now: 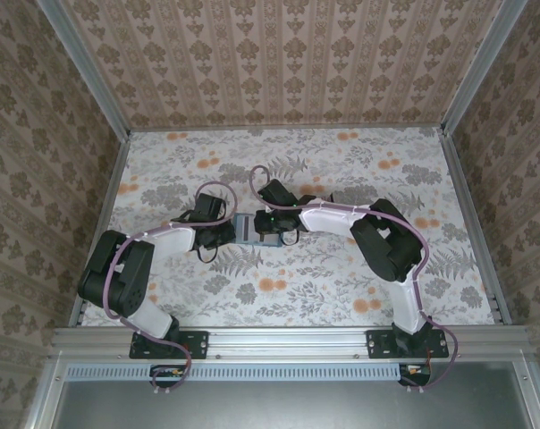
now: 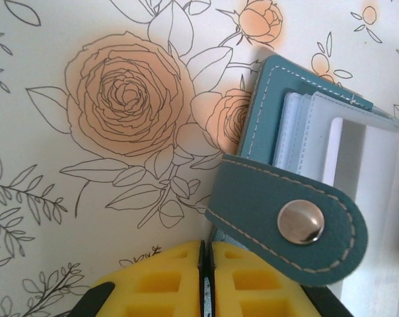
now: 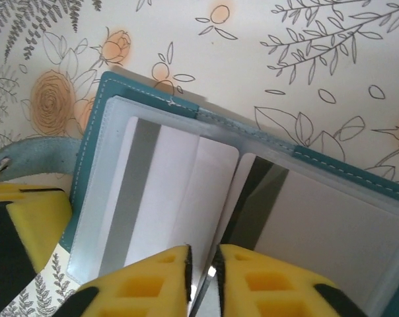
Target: Put the credit cards into the card holder
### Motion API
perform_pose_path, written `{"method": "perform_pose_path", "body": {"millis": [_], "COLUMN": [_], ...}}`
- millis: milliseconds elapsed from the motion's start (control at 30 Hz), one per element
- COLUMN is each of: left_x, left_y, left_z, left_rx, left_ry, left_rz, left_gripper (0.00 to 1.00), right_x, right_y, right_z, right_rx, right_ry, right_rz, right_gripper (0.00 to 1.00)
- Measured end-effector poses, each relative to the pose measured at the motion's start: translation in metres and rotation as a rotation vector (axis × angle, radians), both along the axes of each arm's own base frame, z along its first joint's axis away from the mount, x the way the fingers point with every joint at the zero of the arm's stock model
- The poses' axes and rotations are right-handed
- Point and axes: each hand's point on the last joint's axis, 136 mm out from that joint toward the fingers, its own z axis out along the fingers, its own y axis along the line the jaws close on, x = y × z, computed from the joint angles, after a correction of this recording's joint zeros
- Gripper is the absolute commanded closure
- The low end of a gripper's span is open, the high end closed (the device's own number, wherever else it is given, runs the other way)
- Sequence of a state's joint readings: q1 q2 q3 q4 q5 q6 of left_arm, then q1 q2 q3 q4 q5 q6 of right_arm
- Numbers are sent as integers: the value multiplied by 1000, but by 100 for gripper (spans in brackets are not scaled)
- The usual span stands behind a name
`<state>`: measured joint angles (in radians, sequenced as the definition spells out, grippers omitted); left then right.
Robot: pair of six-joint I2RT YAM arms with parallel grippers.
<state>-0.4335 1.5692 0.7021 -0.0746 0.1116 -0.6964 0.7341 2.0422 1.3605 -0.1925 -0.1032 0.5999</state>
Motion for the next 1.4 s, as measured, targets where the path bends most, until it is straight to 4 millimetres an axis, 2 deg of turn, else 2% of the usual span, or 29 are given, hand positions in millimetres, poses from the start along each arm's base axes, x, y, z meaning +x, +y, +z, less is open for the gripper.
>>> {"method": "perform_pose_path", "body": {"millis": [333,600,900,1167,1267,1400], "left_x": [0,0,0,-1,-5,-9], "left_y": [0,0,-1,0,0,1], "left_z": [0,0,0,1,4,22], "left_rx": [0,0,-4,-1,1,-10], "left_ry": [0,-1,-2,-2,3,-22], "left_rz": [0,0,-1,0,-6,-10], "left_gripper": [88,88,88,88,88,87], "right_x": [7,8,9,9,8,4], "right_y": [6,13,27,29,28,24], "right_z": [9,-9,-8,-7,-6,5], "right_rx": [8,-10,17,24,22,12], "right_ry": [-9,15,16,17,13,-2], "right_rz": [4,12,28,34,40,63], "right_gripper": [85,85,85,85,84,82]}}
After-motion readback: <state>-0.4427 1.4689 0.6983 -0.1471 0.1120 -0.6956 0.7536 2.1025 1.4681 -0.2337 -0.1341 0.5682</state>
